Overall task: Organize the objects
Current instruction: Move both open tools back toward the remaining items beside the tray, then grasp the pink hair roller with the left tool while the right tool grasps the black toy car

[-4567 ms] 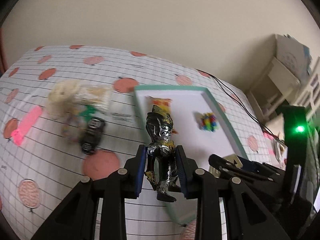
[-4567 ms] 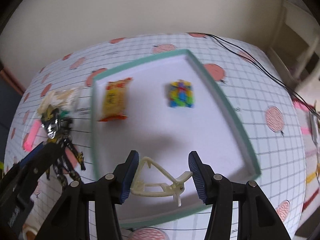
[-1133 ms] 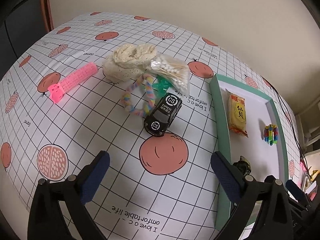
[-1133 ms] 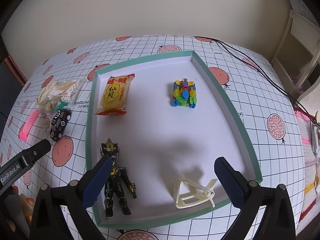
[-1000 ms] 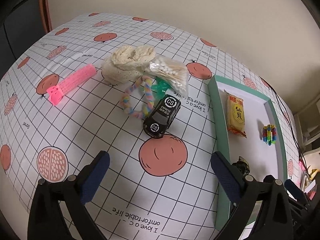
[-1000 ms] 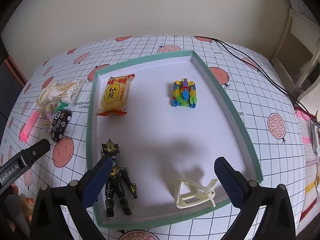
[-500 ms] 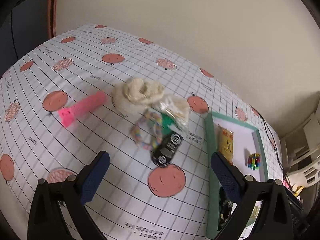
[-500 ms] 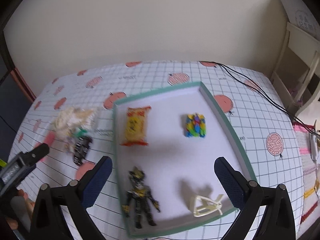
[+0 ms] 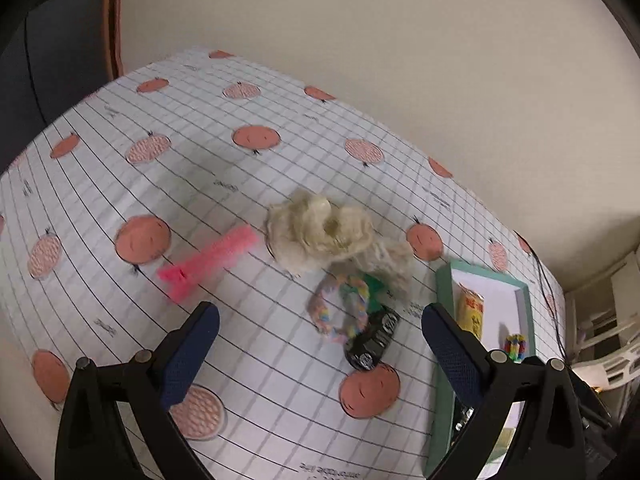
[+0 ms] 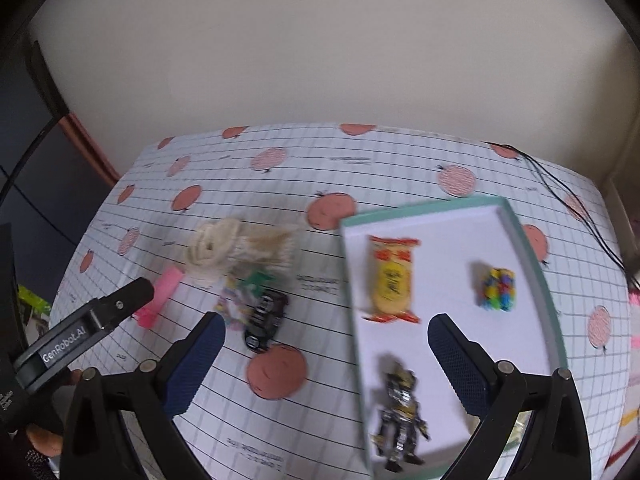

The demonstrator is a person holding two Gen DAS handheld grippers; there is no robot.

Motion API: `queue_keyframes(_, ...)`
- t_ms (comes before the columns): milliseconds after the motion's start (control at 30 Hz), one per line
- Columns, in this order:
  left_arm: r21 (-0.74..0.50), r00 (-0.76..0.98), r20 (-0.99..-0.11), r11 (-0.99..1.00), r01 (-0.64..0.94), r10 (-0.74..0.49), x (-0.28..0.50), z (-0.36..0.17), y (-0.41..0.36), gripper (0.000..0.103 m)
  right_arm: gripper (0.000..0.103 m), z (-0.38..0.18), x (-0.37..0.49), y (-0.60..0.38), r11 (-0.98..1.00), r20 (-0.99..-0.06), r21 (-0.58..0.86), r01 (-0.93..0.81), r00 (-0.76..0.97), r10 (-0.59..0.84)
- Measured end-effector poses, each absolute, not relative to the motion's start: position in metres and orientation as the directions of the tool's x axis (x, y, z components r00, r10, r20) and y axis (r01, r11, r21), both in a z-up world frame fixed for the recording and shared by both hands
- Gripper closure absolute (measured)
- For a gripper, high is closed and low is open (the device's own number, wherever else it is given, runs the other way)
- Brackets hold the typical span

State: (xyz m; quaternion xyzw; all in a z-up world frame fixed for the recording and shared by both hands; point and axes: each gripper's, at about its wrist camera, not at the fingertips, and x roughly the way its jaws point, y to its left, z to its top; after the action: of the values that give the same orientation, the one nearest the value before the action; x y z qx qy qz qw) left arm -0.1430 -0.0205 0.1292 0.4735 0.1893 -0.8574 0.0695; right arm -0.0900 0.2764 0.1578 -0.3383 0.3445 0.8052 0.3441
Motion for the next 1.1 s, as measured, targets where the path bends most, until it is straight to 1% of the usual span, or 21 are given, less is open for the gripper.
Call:
queue_keyframes(100, -0.256, -0.537, -0.842, -0.917, 0.307, 0.056, -0.152, 0.133, -0.03, 0.002, 0.001, 0.154, -0.108, 0.28, -0.541, -0.783, 0.317, -0.779, -0.536, 0.314)
queue_keyframes(133, -0.259, -0.535, -0.843, -0.914, 0.313, 0.055, -0.156, 0.133, -0.033, 0.002, 0.002, 0.151, -0.113, 0.282, -0.539, -0.788, 0.317, -0.78, -0.533, 0.307)
queue_keyframes(200, -0.257, -0.525, -0.85, -0.912, 0.321, 0.055, -0.163, 0.13, -0.04, 0.002, 0.008, 0.141, -0.126, 0.286, -0.544, -0.801, 0.323, -0.774, -0.53, 0.278)
queue_keyframes(233, -0.253, -0.514, -0.856, -0.909, 0.331, 0.051, -0.166, 0.127, -0.044, 0.002, 0.008, 0.135, -0.132, 0.288, -0.547, -0.808, 0.323, -0.772, -0.526, 0.266)
queue_keyframes(433, -0.23, -0.449, -0.893, -0.896, 0.38, 0.039, -0.188, 0.098, -0.07, 0.002, 0.012, 0.105, -0.158, 0.3, -0.552, -0.845, 0.31, -0.774, -0.49, 0.213)
queue_keyframes(533, -0.177, -0.405, -0.914, -0.905, 0.386, 0.006, -0.199, 0.079, -0.076, 0.002, 0.016, 0.094, -0.169, 0.304, -0.561, -0.858, 0.294, -0.774, -0.472, 0.202)
queue_keyframes(600, -0.159, -0.374, -0.927, -0.908, 0.387, 0.003, -0.203, 0.065, -0.082, 0.002, 0.016, 0.087, -0.173, 0.306, -0.559, -0.861, 0.299, -0.773, -0.471, 0.19)
queue_keyframes(667, -0.167, -0.359, -0.933, -0.905, 0.392, 0.016, -0.205, 0.056, -0.088, 0.002, 0.016, 0.08, -0.176, 0.307, -0.557, -0.862, 0.315, -0.769, -0.477, 0.171)
queue_keyframes(867, -0.159, -0.36, -0.933, -0.914, 0.374, 0.015, -0.21, 0.045, -0.1, 0.002, 0.019, 0.055, -0.182, 0.311, -0.52, -0.871, 0.363, -0.773, -0.479, 0.105)
queue_keyframes(1000, -0.145, -0.357, -0.934, -0.912, 0.385, -0.003, -0.21, 0.042, -0.107, 0.002, 0.021, 0.048, -0.186, 0.31, -0.525, -0.883, 0.345, -0.778, -0.458, 0.098)
queue_keyframes(1100, -0.118, -0.36, -0.933, -0.927, 0.356, -0.019, -0.21, 0.043, -0.103, 0.002, 0.022, 0.047, -0.189, 0.308, -0.531, -0.887, 0.338, -0.777, -0.451, 0.096)
